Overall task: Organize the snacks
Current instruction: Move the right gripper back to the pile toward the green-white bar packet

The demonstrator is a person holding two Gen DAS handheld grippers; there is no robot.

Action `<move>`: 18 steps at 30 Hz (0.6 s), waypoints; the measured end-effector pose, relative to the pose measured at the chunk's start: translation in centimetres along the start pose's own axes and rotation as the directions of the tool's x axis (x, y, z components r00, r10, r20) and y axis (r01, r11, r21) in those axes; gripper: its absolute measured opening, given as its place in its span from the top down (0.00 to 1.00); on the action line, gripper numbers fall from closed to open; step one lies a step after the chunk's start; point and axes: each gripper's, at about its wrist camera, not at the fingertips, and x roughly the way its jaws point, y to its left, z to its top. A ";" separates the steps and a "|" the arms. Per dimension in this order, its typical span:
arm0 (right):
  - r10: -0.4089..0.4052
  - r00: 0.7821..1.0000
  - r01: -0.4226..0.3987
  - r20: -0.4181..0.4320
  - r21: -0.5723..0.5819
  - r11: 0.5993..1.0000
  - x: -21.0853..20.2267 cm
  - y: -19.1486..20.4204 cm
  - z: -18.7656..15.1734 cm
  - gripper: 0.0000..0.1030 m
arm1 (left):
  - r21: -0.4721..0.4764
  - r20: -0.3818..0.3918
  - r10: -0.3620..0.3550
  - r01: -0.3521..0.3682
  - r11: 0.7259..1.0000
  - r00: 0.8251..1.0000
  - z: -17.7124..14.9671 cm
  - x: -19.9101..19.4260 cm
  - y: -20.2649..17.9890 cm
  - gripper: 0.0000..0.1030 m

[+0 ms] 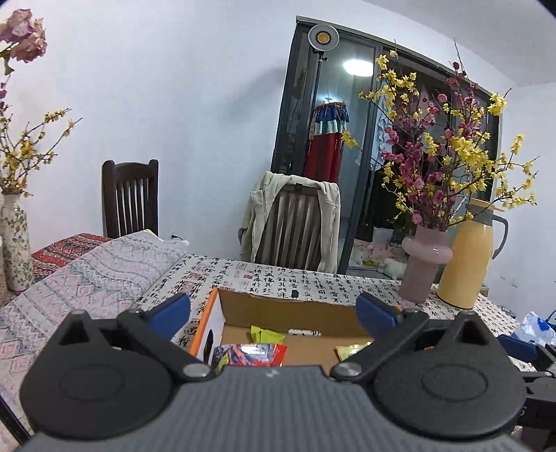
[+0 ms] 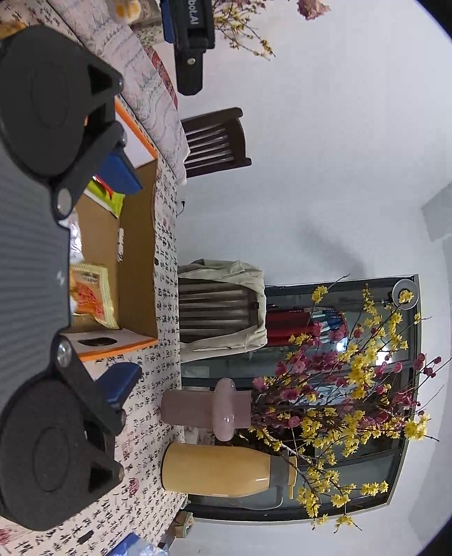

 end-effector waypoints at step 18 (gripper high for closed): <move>0.015 0.999 -0.015 -0.030 0.011 1.000 -9.5 1.4 -4.1 0.00 | -0.017 -0.016 0.031 -0.031 0.999 0.999 -3.8 -9.3 1.8 0.00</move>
